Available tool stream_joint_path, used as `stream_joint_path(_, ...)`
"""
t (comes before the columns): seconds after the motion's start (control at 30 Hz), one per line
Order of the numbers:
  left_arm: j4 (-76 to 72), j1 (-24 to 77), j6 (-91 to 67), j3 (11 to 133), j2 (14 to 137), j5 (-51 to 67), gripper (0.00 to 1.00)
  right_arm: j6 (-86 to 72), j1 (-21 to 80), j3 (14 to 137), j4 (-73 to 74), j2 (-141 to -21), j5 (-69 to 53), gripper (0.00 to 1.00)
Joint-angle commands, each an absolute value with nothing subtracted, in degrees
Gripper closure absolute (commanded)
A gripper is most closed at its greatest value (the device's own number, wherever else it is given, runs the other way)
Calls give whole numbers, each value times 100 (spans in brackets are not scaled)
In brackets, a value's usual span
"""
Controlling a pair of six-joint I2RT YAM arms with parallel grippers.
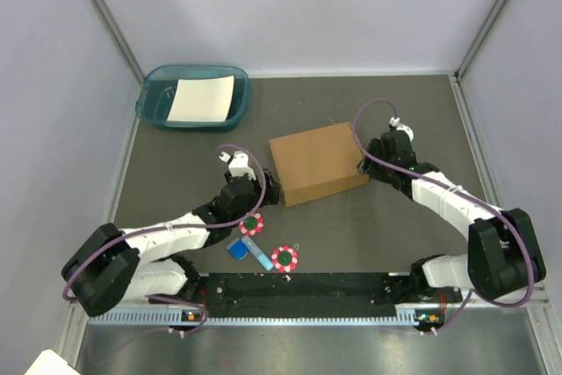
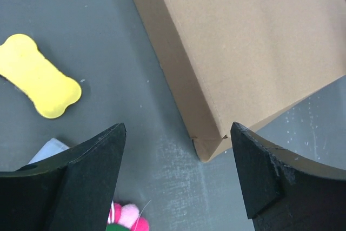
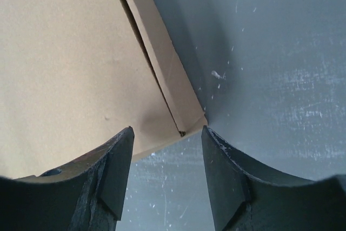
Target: Fold the paper box
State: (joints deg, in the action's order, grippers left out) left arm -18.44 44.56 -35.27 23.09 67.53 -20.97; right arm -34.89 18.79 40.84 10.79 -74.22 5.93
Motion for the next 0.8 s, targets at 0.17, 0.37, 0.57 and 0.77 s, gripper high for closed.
stream_joint_path(0.17,-3136,4017,-3875,2426,7637,-959,17,-3683,1714,4009,378,-7901,343,47)
stream_joint_path(0.37,-3445,3666,-4069,2452,8103,-537,19,-3779,1723,3754,44,-8016,-289,50)
stream_joint_path(0.57,-3384,3069,-4131,2593,8200,-203,20,-4122,1775,3525,-255,-7990,-843,52)
stream_joint_path(0.77,-3287,2874,-3999,2769,8218,-211,20,-4122,1881,3445,-176,-7910,-634,51)
